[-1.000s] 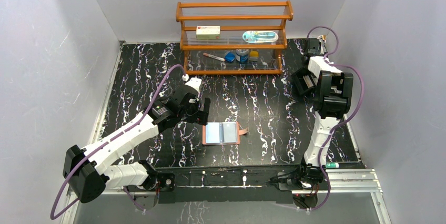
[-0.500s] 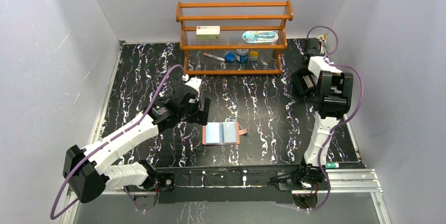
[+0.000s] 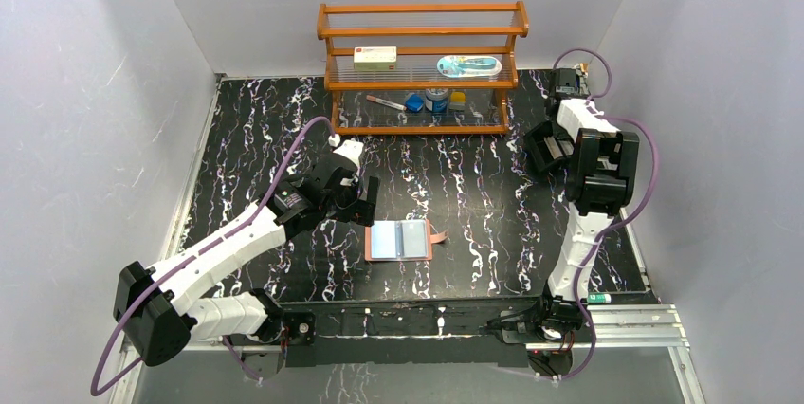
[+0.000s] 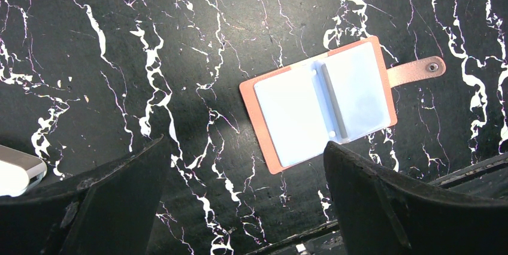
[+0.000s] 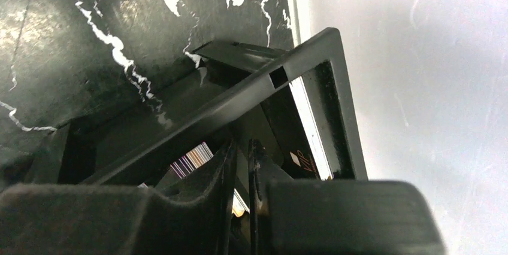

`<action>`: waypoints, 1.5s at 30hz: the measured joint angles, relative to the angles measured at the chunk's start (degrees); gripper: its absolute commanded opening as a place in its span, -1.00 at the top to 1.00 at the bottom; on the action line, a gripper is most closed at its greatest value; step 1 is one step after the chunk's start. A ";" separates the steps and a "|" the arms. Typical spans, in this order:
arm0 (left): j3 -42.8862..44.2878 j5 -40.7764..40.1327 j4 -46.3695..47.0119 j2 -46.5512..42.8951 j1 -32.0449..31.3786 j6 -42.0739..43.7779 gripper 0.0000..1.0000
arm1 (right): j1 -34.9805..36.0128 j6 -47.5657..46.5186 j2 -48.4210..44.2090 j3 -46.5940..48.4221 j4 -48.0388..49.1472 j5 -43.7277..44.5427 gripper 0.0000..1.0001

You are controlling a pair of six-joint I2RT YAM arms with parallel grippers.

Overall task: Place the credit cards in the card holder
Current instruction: Move the storage box to the center of the board.

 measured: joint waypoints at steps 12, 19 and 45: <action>0.00 0.22 0.02 0.00 0.00 0.00 -0.97 | 6.54 8.70 -3.98 -2.29 -8.50 -2.05 0.53; 0.00 0.48 0.02 -0.20 0.00 -0.02 -0.97 | 8.76 10.73 -6.03 -3.93 -11.54 -3.28 0.45; 0.00 0.48 0.04 -0.48 0.00 0.00 -0.97 | 8.35 -2.82 -4.13 -4.92 -2.62 6.19 0.24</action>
